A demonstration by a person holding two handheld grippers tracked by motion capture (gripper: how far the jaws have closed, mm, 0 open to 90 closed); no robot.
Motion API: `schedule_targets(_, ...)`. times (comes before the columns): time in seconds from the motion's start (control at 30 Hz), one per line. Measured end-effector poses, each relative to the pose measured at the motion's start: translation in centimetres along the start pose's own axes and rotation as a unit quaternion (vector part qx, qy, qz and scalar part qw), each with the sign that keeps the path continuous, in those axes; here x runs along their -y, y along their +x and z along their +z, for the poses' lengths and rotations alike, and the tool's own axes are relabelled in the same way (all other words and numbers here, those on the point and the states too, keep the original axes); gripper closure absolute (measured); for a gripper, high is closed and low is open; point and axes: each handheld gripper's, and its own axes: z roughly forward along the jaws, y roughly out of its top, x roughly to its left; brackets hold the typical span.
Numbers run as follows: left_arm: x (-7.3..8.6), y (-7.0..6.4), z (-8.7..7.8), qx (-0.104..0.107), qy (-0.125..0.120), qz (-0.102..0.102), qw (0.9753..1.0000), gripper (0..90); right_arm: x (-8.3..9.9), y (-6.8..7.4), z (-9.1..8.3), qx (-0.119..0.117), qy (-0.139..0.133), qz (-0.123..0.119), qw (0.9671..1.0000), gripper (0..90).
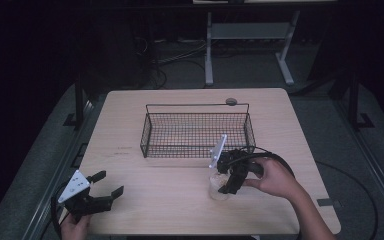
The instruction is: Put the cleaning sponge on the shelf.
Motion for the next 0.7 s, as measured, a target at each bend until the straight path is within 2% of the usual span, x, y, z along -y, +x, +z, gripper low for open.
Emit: schedule_targets(0.7,0.0,0.0,0.0,-0.001,-0.002,-0.001,1.0,14.1,-1.3,-0.8,-2.3,-0.005,-0.002,-0.007,1.0,27.7)
